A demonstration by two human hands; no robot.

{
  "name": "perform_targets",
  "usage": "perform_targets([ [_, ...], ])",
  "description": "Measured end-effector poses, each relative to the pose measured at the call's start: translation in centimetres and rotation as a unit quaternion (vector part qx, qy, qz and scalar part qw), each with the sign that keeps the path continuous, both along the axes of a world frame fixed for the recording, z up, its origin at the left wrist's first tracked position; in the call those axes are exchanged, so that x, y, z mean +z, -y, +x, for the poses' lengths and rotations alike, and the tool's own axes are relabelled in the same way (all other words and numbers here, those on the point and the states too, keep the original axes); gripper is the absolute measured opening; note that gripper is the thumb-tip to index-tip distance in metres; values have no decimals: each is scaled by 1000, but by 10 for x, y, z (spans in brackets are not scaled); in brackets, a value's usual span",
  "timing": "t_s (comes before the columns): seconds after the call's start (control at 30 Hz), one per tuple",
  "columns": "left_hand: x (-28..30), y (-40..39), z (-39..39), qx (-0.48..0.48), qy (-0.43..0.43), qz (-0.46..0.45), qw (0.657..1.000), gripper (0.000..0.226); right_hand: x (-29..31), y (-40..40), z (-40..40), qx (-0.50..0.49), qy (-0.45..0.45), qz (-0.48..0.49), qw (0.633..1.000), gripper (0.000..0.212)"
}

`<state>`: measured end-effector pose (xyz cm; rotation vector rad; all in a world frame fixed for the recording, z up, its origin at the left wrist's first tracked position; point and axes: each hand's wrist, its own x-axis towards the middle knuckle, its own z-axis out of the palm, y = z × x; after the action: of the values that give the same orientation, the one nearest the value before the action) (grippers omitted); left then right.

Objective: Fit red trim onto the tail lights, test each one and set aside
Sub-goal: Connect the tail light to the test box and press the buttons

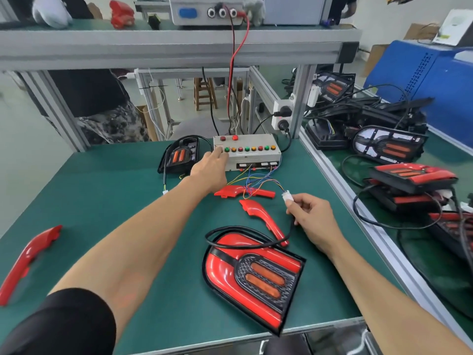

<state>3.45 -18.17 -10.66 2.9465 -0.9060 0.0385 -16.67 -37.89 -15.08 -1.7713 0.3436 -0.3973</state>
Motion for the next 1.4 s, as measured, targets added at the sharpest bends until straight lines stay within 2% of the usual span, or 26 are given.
perform_targets([
  [0.37,6,5,6,-13,-34,50,998,66,-5,3,2,-3,-5,-11,1000,8],
  [0.63,-2,3,5,0,-38,21,999,60,-5,3,1,0,-4,12,1000,7],
  [1.0,6,6,4,4,-51,51,997,64,-2,2,-1,-1,-9,9,1000,7],
  [1.17,9,8,0,16,8,28,999,54,0,0,-1,-1,-8,19,1000,8],
  [1.4,14,24,2,38,-6,49,998,70,-2,1,1,-7,-9,20,1000,7],
])
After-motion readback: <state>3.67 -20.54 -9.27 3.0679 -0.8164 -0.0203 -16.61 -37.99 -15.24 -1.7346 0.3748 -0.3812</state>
